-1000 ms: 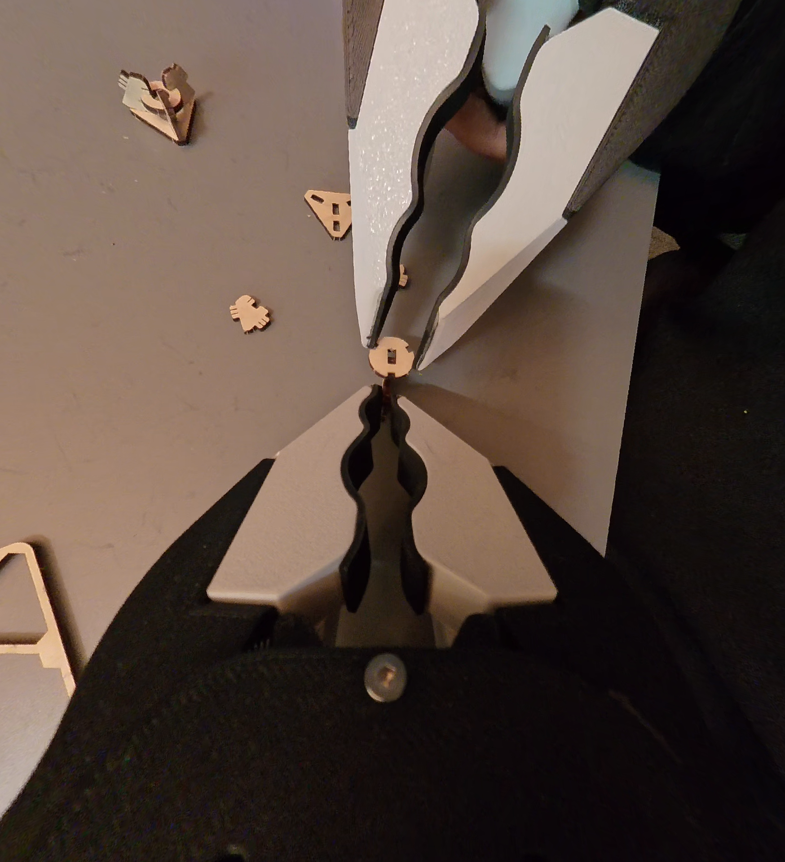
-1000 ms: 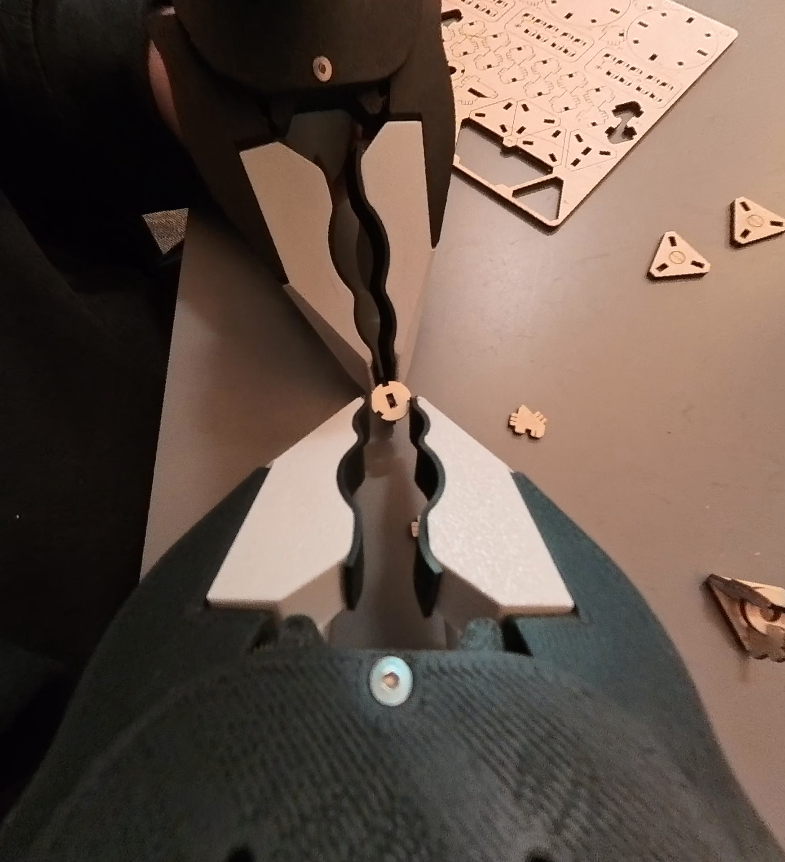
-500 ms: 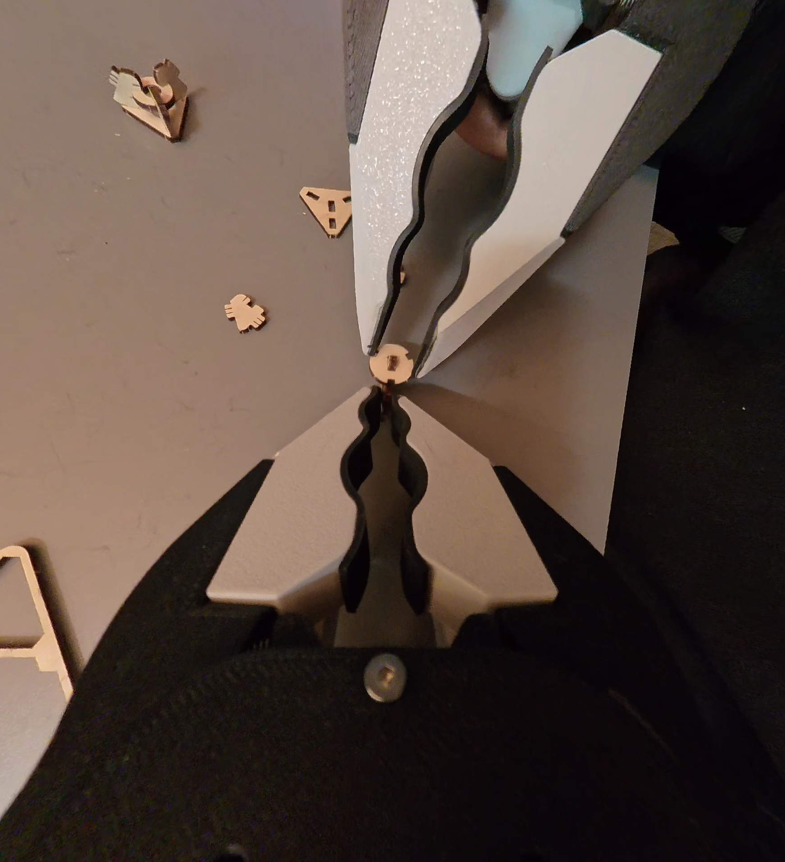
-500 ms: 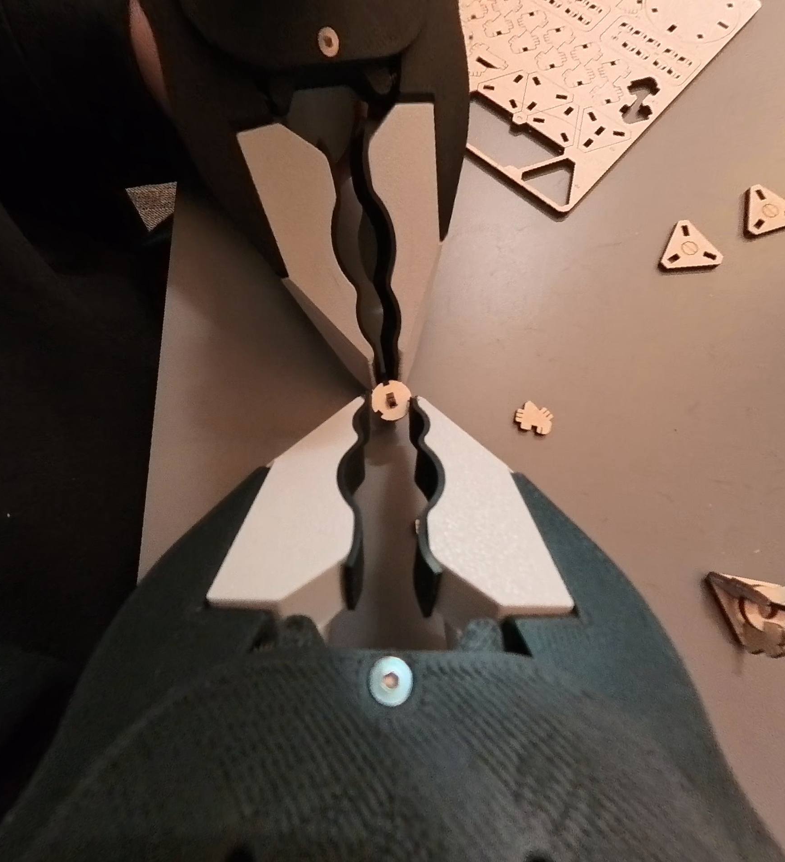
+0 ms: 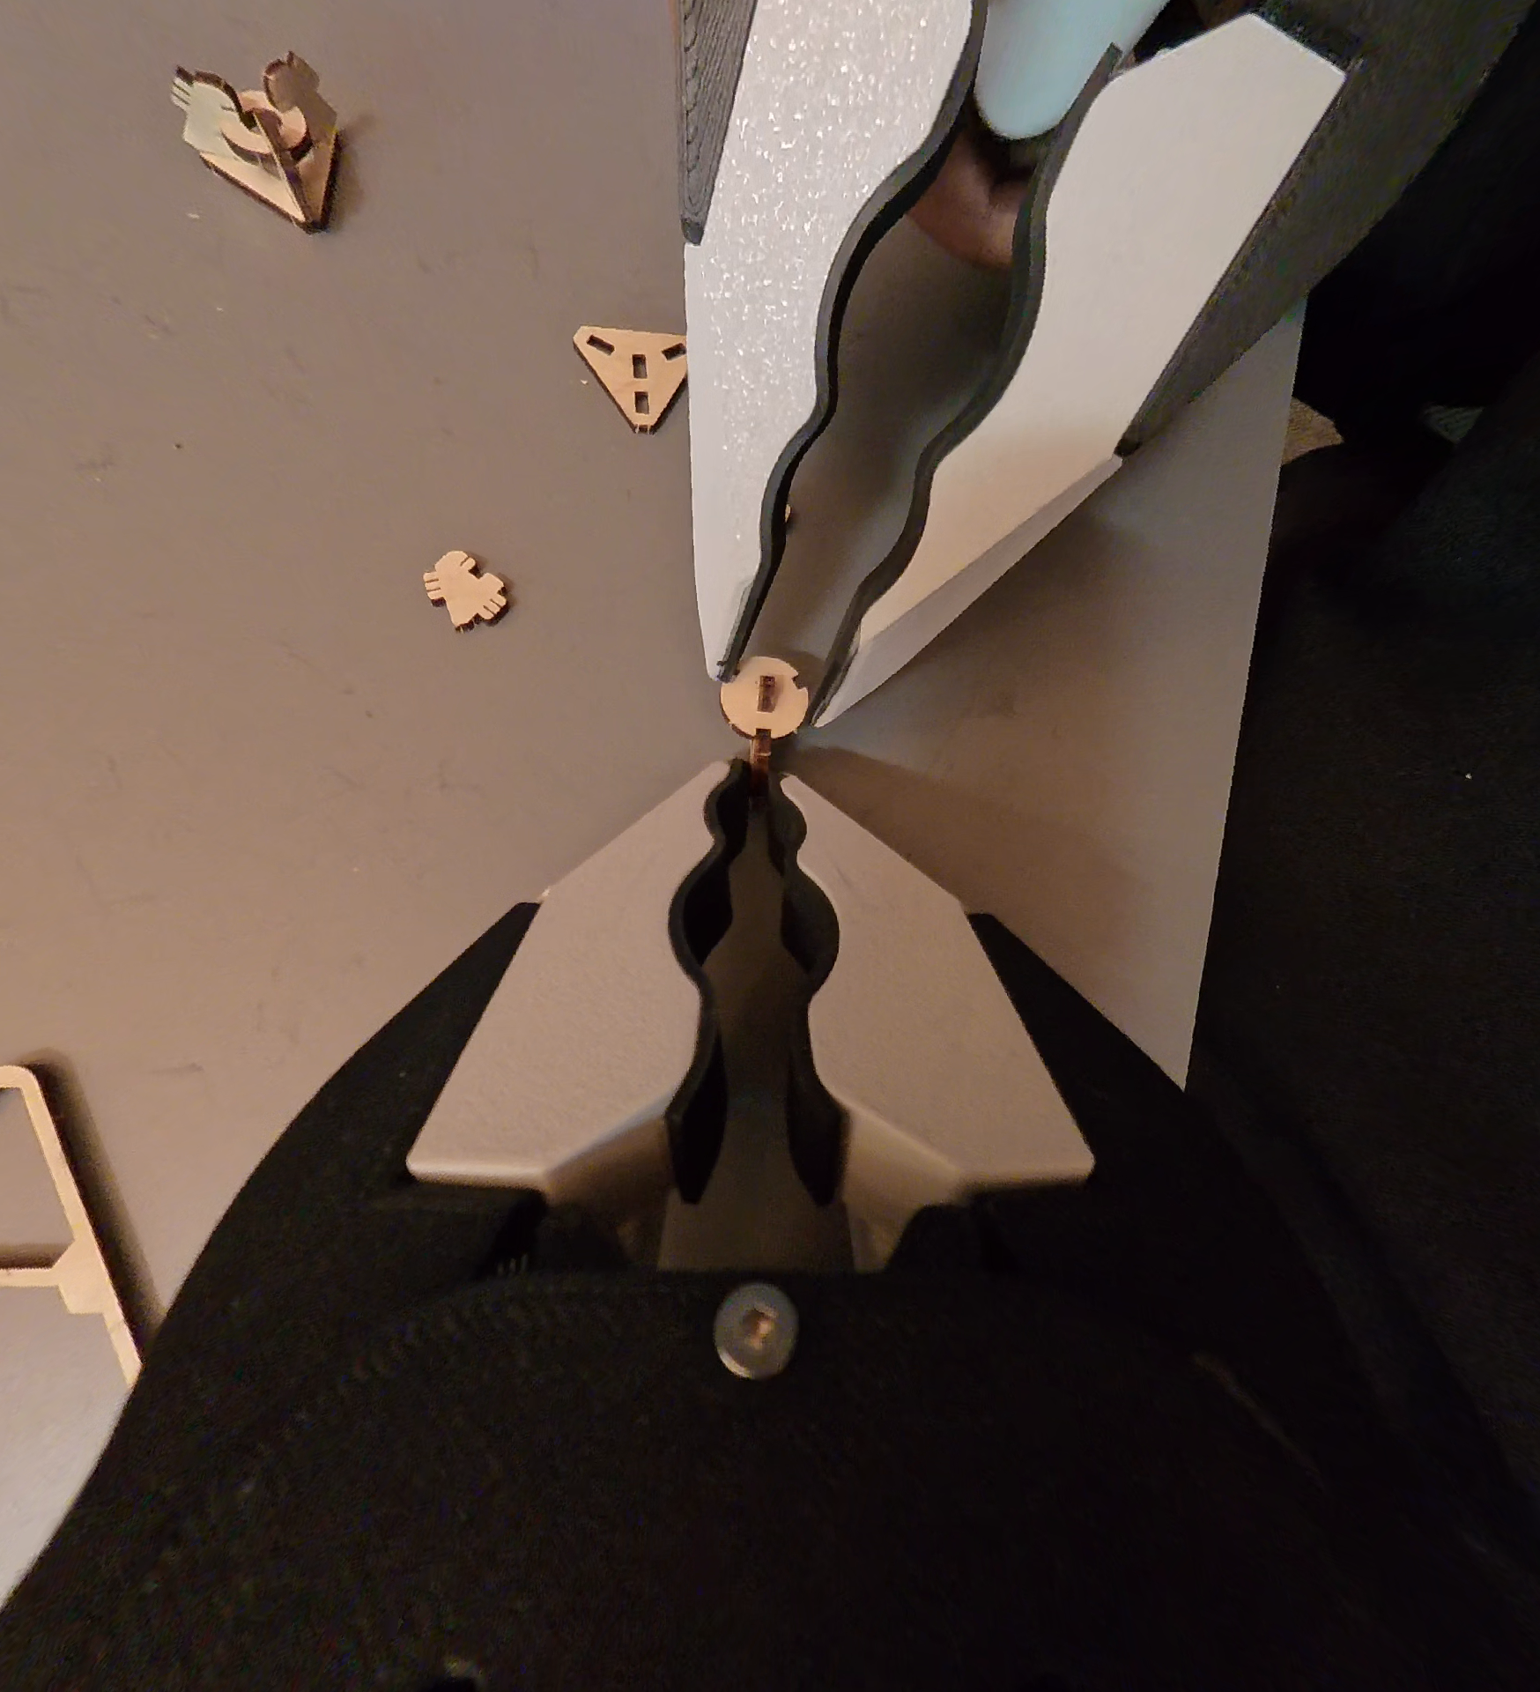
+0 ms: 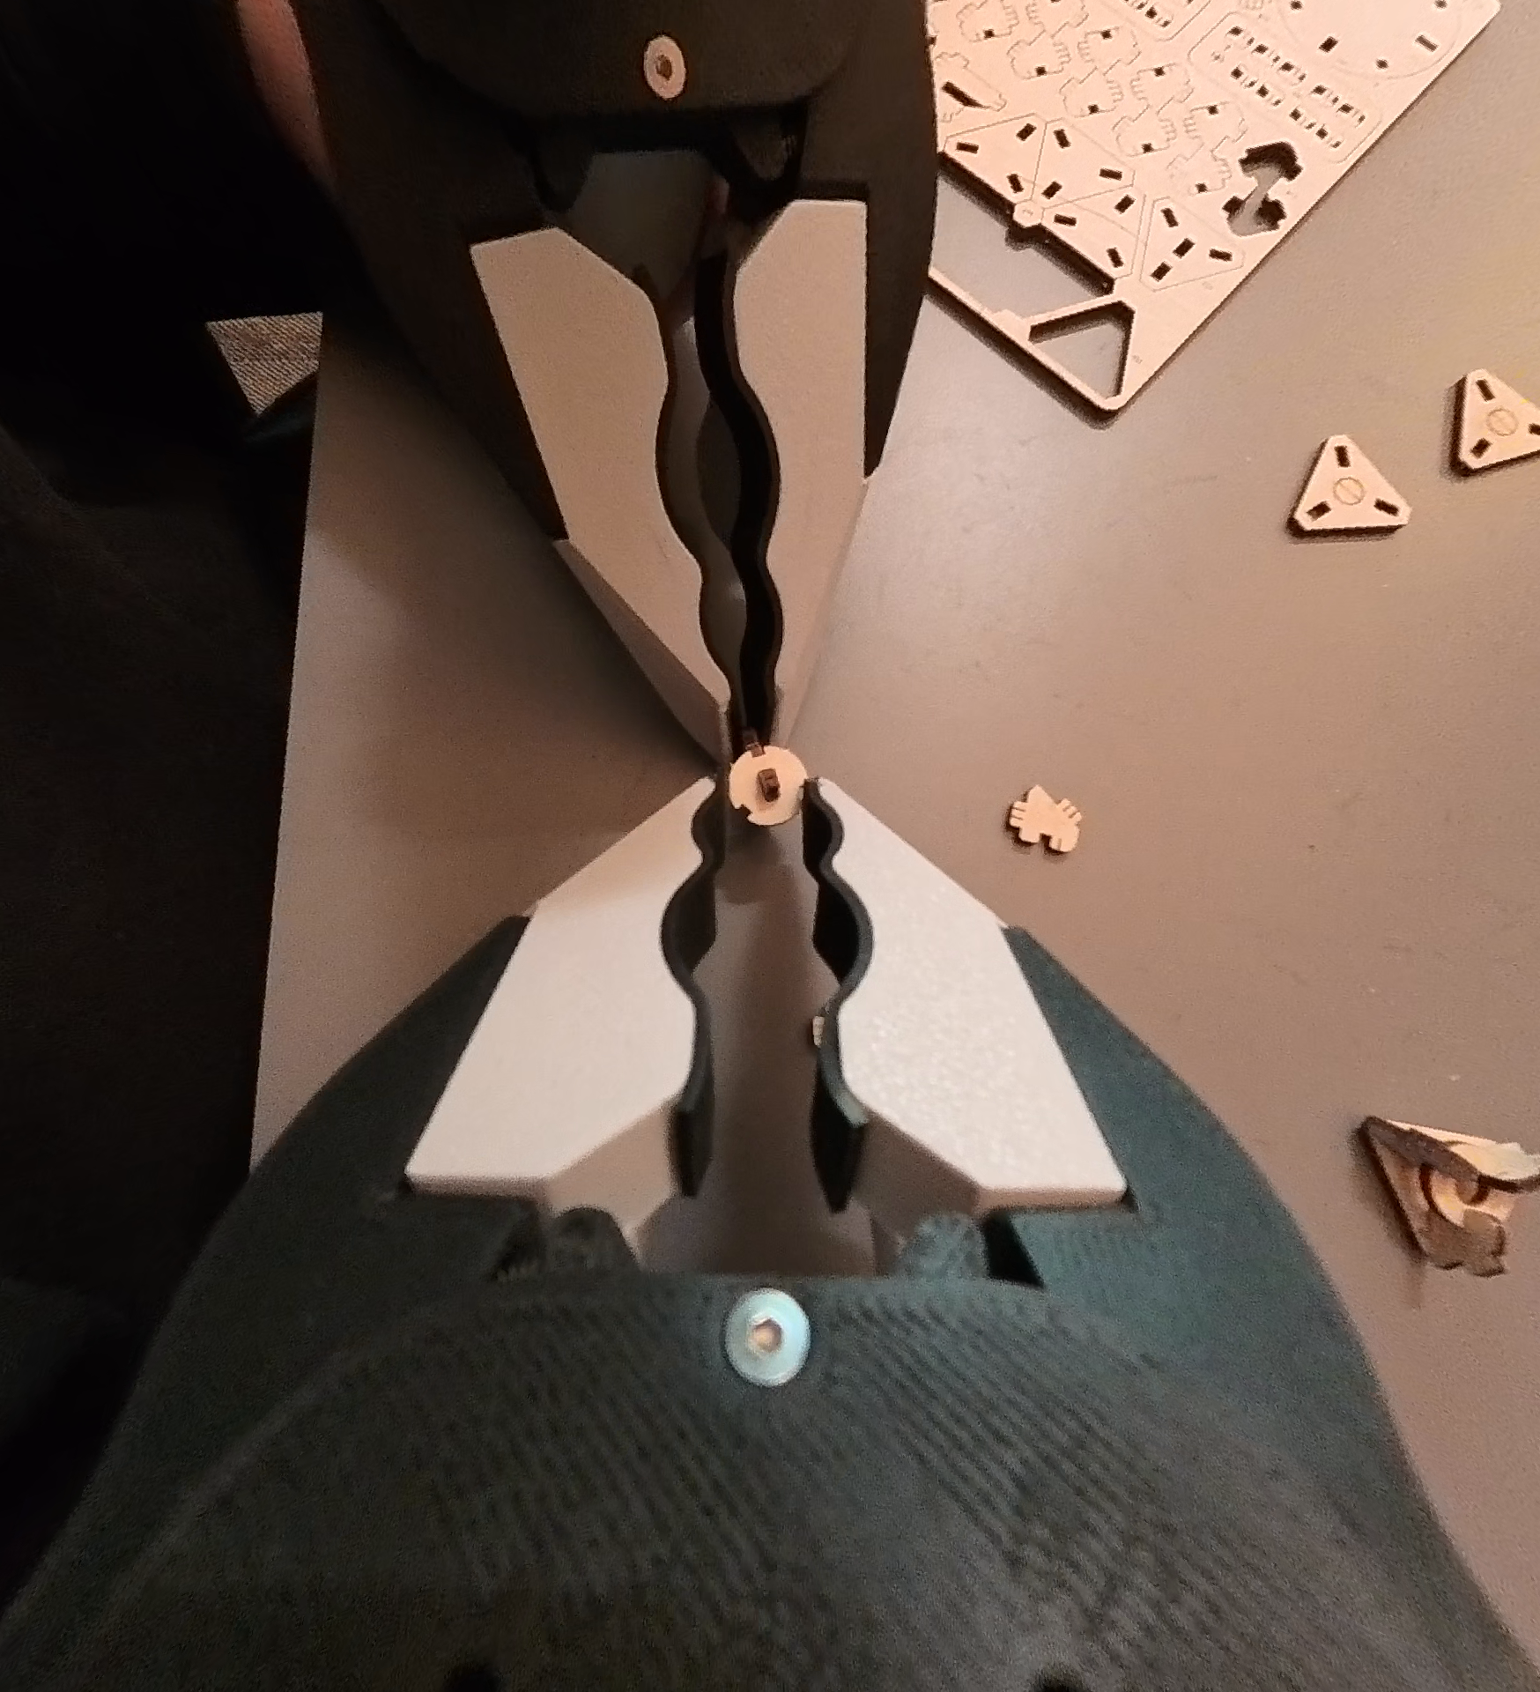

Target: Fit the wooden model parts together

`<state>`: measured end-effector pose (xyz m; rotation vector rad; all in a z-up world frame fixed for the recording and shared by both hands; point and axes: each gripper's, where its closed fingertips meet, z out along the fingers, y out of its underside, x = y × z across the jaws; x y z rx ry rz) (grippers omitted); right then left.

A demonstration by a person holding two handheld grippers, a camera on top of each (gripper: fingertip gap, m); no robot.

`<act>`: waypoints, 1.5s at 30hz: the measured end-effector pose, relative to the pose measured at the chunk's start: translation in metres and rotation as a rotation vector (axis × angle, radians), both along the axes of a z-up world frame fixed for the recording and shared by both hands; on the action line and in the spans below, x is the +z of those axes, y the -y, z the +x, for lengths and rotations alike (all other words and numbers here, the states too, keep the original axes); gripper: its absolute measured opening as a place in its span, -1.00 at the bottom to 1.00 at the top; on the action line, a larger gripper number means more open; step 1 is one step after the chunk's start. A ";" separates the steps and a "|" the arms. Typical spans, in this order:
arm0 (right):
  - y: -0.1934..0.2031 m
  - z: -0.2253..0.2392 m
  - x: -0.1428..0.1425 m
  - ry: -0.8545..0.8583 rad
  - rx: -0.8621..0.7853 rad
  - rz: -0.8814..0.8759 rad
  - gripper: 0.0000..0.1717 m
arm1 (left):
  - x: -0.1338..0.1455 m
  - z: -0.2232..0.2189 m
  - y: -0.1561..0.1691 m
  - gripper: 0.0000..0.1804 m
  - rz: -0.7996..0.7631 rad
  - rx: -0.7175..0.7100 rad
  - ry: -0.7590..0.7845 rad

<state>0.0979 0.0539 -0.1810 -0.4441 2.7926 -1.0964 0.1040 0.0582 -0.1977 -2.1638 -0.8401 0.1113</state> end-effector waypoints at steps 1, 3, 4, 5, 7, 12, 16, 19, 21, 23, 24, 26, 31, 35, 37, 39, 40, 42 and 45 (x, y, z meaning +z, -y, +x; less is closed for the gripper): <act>0.000 0.000 0.000 -0.002 0.000 0.001 -0.83 | 0.000 0.000 0.000 -0.99 0.000 0.000 0.000; 0.000 0.000 -0.001 -0.006 0.001 0.006 -0.83 | 0.000 0.000 0.000 -0.99 -0.003 0.000 -0.004; 0.000 0.000 -0.001 -0.010 0.002 0.008 -0.83 | 0.000 0.000 0.000 -0.99 -0.004 0.000 -0.006; 0.000 0.000 -0.001 -0.014 0.003 0.010 -0.83 | 0.000 0.000 0.000 -0.99 -0.006 0.000 -0.008; 0.000 0.001 -0.001 -0.027 0.007 0.015 -0.83 | 0.000 0.000 0.000 -0.99 -0.008 -0.001 -0.011; 0.000 0.001 -0.001 -0.036 0.007 0.023 -0.83 | 0.000 0.000 0.000 -0.99 -0.015 -0.001 -0.019; 0.002 0.000 0.002 -0.015 0.013 -0.028 -0.81 | 0.000 0.000 0.000 -0.99 -0.019 0.000 -0.022; 0.006 -0.003 0.015 0.012 0.011 -0.113 -0.84 | 0.000 0.000 0.000 -0.99 -0.019 -0.001 -0.023; 0.007 0.000 0.024 0.055 0.030 -0.161 -0.87 | 0.000 0.000 0.000 -0.99 -0.017 -0.001 -0.020; 0.007 0.004 0.022 0.085 0.044 -0.160 -0.87 | 0.000 0.000 0.000 -0.99 -0.014 -0.001 -0.017; 0.006 0.004 0.016 0.081 0.041 -0.135 -0.86 | 0.000 0.000 0.000 -0.99 -0.014 -0.001 -0.017; 0.005 0.003 0.001 0.062 0.035 -0.077 -0.79 | 0.000 0.000 0.000 -1.00 -0.015 0.000 -0.018; 0.007 0.002 0.014 0.080 0.025 -0.138 -0.95 | 0.000 0.000 0.000 -1.00 -0.015 0.000 -0.017; 0.005 0.002 0.004 0.087 0.020 -0.091 -0.94 | 0.000 0.000 0.000 -0.99 -0.011 0.000 -0.013; 0.005 0.000 0.005 0.070 0.017 -0.094 -0.94 | 0.000 0.000 0.000 -0.99 -0.013 0.000 -0.015; 0.006 0.001 0.006 0.083 0.020 -0.100 -0.93 | 0.000 0.000 0.000 -1.00 -0.014 0.000 -0.016; 0.005 0.002 0.003 0.086 0.022 -0.086 -0.91 | 0.000 0.000 0.000 -0.99 -0.013 0.000 -0.015; 0.005 0.003 0.003 0.086 0.021 -0.088 -0.92 | 0.000 0.000 0.000 -0.99 -0.010 0.000 -0.013; 0.007 -0.001 0.011 0.058 0.014 -0.129 -0.93 | 0.000 0.000 0.000 -0.99 -0.011 0.001 -0.012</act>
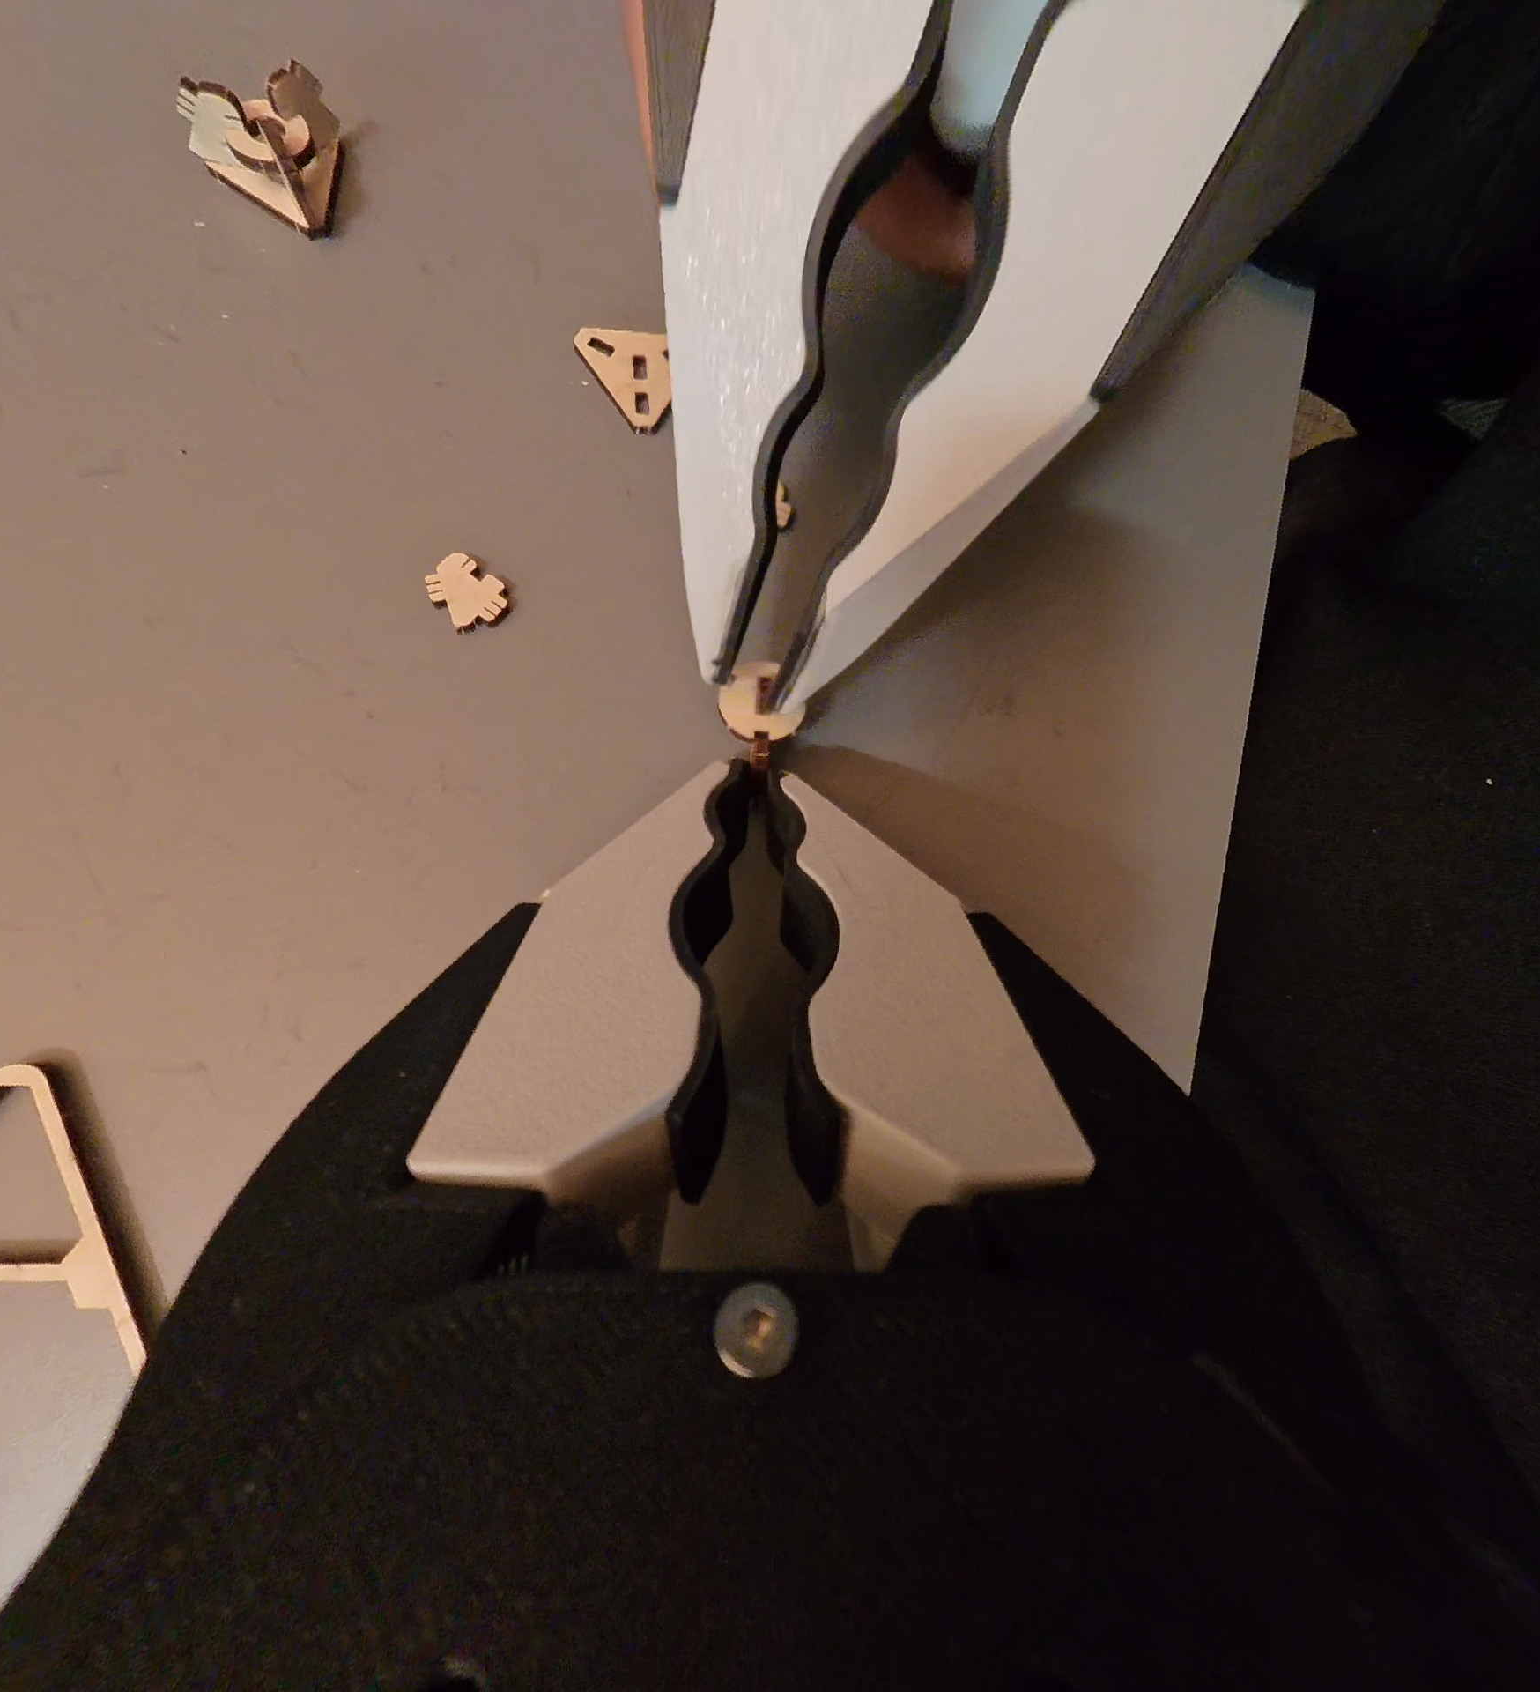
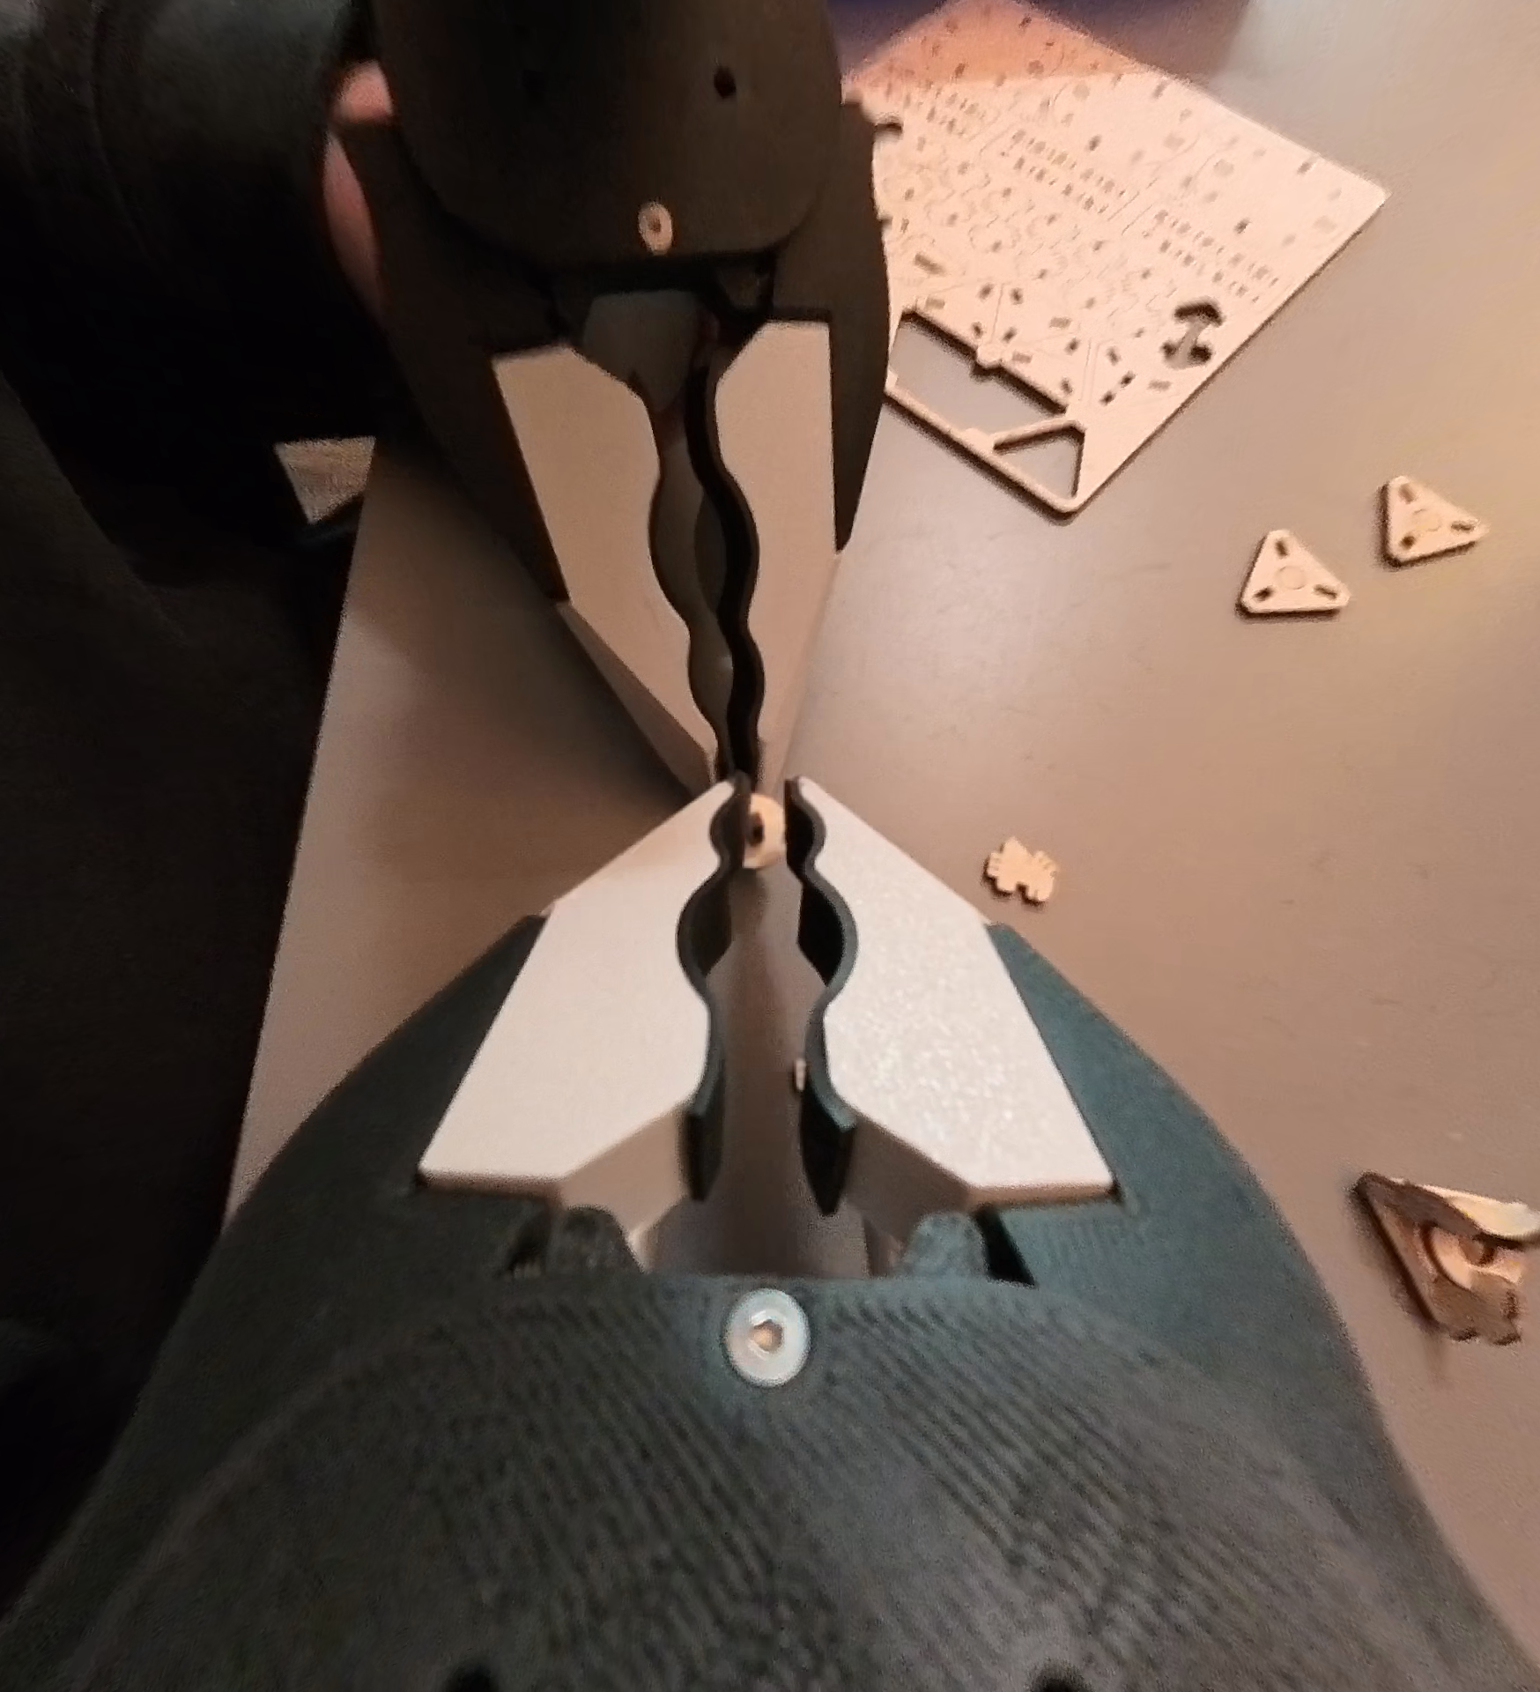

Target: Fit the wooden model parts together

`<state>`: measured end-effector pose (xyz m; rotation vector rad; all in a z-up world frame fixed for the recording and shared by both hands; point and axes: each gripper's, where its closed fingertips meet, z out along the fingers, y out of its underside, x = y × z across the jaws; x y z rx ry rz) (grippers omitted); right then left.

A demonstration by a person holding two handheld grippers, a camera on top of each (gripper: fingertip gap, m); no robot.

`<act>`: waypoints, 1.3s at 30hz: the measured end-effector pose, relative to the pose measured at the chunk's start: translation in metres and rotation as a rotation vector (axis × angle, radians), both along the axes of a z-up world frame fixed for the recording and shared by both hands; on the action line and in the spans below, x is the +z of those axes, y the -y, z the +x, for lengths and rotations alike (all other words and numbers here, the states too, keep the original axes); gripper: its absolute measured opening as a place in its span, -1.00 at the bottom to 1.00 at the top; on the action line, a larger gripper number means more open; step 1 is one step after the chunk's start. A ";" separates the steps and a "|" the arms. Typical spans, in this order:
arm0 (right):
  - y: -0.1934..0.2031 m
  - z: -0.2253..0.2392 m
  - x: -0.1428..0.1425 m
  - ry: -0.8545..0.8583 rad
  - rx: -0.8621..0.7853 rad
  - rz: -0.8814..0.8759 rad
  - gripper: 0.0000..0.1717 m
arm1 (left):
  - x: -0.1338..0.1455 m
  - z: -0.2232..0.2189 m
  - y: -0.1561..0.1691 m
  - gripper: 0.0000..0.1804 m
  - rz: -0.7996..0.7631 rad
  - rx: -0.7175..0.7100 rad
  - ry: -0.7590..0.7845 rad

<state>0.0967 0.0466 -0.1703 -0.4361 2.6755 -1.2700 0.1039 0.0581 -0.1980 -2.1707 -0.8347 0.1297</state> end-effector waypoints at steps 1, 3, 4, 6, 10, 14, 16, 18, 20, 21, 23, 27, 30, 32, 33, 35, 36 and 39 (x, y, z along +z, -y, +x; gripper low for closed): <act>0.001 0.002 0.006 0.020 0.006 -0.027 -0.94 | 0.000 0.000 0.000 -0.99 0.000 0.000 0.000; 0.001 0.004 0.003 0.040 0.007 -0.012 -0.93 | 0.000 0.000 0.000 -0.99 0.001 0.000 0.002; 0.000 0.001 -0.008 0.012 -0.004 0.030 -0.91 | 0.000 0.000 0.000 -0.99 0.003 0.000 0.004; -0.001 0.003 -0.008 0.019 0.003 0.030 -0.93 | 0.000 0.000 0.000 -1.00 0.005 0.001 0.006; 0.000 0.005 0.009 0.060 0.010 -0.040 -0.93 | 0.000 0.000 0.000 -1.00 0.002 0.001 0.003; 0.000 0.004 -0.012 0.025 -0.008 0.035 -0.84 | 0.000 0.000 0.000 -0.99 0.007 0.001 0.008; -0.002 0.002 -0.008 0.003 -0.002 0.037 -0.86 | 0.000 0.000 0.000 -0.99 0.008 -0.002 0.009; 0.001 0.002 0.003 0.021 -0.008 -0.017 -0.89 | 0.000 0.000 0.000 -0.99 0.003 -0.002 0.002; 0.000 0.006 0.003 0.057 0.003 -0.012 -0.89 | 0.000 0.000 0.000 -1.00 0.003 -0.002 0.004; -0.002 0.004 -0.008 0.035 -0.004 0.036 -0.85 | 0.000 0.000 0.000 -0.99 0.005 -0.002 0.006; -0.002 0.004 -0.012 0.022 -0.003 0.043 -0.82 | 0.000 0.001 0.000 -0.99 0.008 -0.003 0.012; 0.000 0.003 0.007 0.057 -0.004 -0.032 -0.90 | 0.000 0.001 0.000 -0.99 0.004 -0.003 0.006; -0.001 0.002 -0.001 0.078 -0.014 0.009 -0.90 | 0.000 0.001 0.000 -1.00 0.005 -0.003 0.007; -0.001 0.003 -0.009 0.066 -0.014 0.037 -0.92 | 0.000 0.000 0.000 -0.99 0.006 -0.002 0.010; -0.002 0.002 -0.009 0.049 -0.016 0.040 -0.92 | 0.000 0.000 0.000 -0.99 0.006 -0.002 0.008; -0.001 -0.001 -0.008 0.007 -0.017 0.034 -0.89 | 0.000 0.000 0.000 -0.99 0.004 -0.002 0.006; -0.001 0.000 -0.007 0.004 -0.016 0.027 -0.90 | 0.000 0.000 0.000 -1.00 0.003 -0.002 0.005; 0.000 0.005 -0.006 0.026 -0.007 0.020 -0.90 | 0.000 0.000 0.000 -1.00 0.003 -0.002 0.005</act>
